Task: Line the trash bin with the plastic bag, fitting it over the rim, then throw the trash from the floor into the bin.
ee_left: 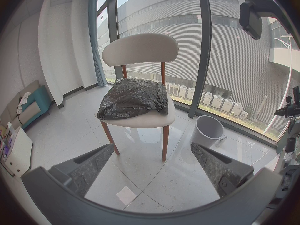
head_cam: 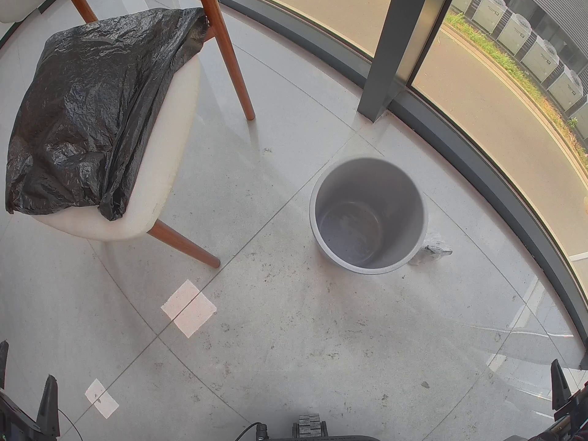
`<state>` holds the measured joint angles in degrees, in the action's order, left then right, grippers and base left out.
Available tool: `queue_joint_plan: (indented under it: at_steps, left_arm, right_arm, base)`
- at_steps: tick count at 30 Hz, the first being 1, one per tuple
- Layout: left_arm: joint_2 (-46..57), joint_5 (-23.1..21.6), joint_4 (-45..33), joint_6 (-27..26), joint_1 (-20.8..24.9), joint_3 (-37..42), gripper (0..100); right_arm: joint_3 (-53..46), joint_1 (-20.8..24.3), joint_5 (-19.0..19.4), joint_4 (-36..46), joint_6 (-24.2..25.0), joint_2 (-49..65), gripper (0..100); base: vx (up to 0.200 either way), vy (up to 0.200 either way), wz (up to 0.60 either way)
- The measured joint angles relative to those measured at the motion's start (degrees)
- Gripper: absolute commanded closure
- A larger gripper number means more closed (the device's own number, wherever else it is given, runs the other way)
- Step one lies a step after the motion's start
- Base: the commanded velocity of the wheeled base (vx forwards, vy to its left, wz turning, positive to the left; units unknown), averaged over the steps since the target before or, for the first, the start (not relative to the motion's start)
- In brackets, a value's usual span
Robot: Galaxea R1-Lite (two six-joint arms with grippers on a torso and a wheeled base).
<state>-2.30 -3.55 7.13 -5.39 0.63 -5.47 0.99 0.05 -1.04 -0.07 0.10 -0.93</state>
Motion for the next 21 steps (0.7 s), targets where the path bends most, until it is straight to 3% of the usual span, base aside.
queue_joint_plan:
  at_steps: [5, 13, 21]
  left_arm:
    - [-7.2, 0.3, -1.3, 0.0, 0.0, -7.0, 0]
    - [-26.3, -0.1, -2.0, 0.9, 0.2, -25.4, 0]
    - [-46.3, -6.7, -2.5, 1.5, 0.5, -44.1, 0]
  right_arm:
    - [0.0, 0.0, 0.0, 0.0, 0.0, 0.0, 0]
    - [0.0, 0.0, 0.1, 0.0, 0.1, 0.0, 0]
    - [0.0, 0.0, 0.1, 0.0, 0.1, 0.0, 0]
  base:
    - [0.000, 0.000, 0.00]
    - [0.000, 0.000, 0.00]
    - [0.000, 0.000, 0.00]
